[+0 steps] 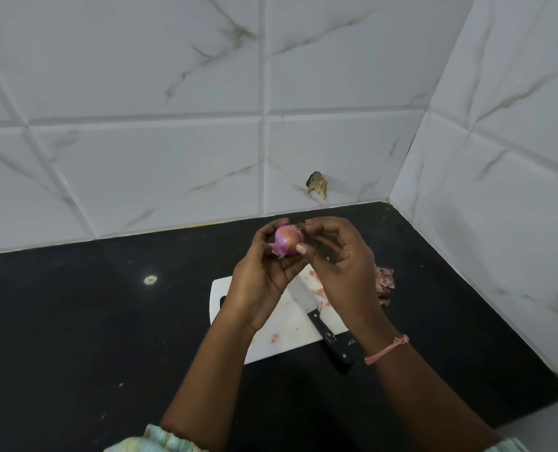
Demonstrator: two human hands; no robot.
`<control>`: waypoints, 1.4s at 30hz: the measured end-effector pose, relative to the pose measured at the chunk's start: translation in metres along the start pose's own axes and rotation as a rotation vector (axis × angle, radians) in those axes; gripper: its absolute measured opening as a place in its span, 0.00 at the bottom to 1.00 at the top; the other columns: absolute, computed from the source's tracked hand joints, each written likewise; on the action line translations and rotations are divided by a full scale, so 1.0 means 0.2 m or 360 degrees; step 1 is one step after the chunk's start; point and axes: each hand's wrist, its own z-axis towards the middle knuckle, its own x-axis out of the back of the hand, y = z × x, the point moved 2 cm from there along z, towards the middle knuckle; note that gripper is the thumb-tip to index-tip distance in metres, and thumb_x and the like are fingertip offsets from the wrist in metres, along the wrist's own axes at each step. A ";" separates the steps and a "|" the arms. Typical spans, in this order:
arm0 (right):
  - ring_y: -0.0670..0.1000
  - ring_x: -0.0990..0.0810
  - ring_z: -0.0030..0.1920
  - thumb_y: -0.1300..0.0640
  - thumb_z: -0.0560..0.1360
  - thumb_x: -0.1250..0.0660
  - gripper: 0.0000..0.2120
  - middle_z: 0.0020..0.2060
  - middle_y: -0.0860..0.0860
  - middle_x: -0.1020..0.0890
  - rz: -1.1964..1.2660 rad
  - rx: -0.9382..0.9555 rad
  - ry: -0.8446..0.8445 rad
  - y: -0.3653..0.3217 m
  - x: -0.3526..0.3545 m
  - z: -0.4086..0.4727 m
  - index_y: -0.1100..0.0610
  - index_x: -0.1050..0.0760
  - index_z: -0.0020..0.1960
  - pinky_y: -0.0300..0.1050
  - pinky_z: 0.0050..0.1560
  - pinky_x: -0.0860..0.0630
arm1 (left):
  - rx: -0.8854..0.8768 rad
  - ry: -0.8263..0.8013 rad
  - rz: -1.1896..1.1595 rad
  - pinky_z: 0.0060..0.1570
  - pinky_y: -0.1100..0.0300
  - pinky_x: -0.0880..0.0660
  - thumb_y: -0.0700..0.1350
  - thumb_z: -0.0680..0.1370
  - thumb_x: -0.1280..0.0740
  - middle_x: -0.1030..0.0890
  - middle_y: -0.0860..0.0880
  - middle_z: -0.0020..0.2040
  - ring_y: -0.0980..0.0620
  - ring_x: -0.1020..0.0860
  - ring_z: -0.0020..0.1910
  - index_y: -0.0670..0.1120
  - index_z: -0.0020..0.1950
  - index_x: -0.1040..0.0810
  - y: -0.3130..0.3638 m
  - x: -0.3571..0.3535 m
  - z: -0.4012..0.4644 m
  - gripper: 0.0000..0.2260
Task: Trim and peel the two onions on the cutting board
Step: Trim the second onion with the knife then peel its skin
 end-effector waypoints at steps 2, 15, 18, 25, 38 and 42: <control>0.47 0.18 0.54 0.62 0.72 0.26 0.14 0.51 0.48 0.17 -0.0037 -0.0037 -0.0011 0.01 0.00 0.00 0.57 0.23 0.56 0.37 0.54 0.22 | 0.0006 -0.0006 -0.0049 0.56 0.51 0.19 0.41 0.82 0.41 0.21 0.36 0.62 0.42 0.18 0.55 0.41 0.62 0.24 0.01 0.00 0.00 0.12; 0.44 0.22 0.54 0.58 0.78 0.33 0.10 0.54 0.47 0.23 -0.0209 0.0016 -0.0420 0.01 0.01 0.06 0.50 0.26 0.59 0.33 0.51 0.24 | -0.0180 -0.0077 0.0416 0.48 0.57 0.19 0.38 0.84 0.42 0.23 0.37 0.65 0.43 0.20 0.52 0.43 0.62 0.22 0.01 0.02 0.00 0.12; 0.45 0.22 0.52 0.59 0.78 0.33 0.10 0.52 0.46 0.23 -0.0215 0.0009 -0.0421 0.01 0.00 0.06 0.49 0.28 0.57 0.35 0.51 0.23 | -0.0201 -0.0097 0.0481 0.46 0.58 0.20 0.39 0.84 0.42 0.22 0.39 0.65 0.46 0.20 0.50 0.44 0.62 0.20 0.01 0.03 0.00 0.12; 0.42 0.23 0.51 0.61 0.79 0.35 0.07 0.49 0.45 0.23 -0.0283 0.0042 -0.0389 0.02 -0.02 0.06 0.51 0.27 0.55 0.32 0.50 0.24 | -0.0235 -0.0086 0.0615 0.46 0.58 0.22 0.40 0.84 0.42 0.20 0.40 0.62 0.48 0.21 0.48 0.42 0.65 0.22 0.00 0.05 0.01 0.13; 0.42 0.25 0.50 0.60 0.81 0.40 0.04 0.49 0.45 0.25 -0.0470 0.0107 -0.0529 0.05 -0.02 0.05 0.55 0.28 0.55 0.30 0.50 0.29 | -0.0198 -0.0058 0.0591 0.39 0.60 0.24 0.43 0.85 0.44 0.19 0.43 0.50 0.50 0.24 0.40 0.41 0.65 0.21 -0.02 0.05 0.02 0.15; 0.45 0.21 0.51 0.60 0.79 0.35 0.08 0.50 0.47 0.20 -0.0266 0.0067 -0.0351 0.02 -0.01 0.04 0.54 0.25 0.57 0.36 0.50 0.23 | -0.0226 -0.0051 0.0655 0.39 0.60 0.26 0.42 0.85 0.43 0.18 0.44 0.53 0.53 0.24 0.41 0.44 0.64 0.20 0.00 0.05 0.01 0.14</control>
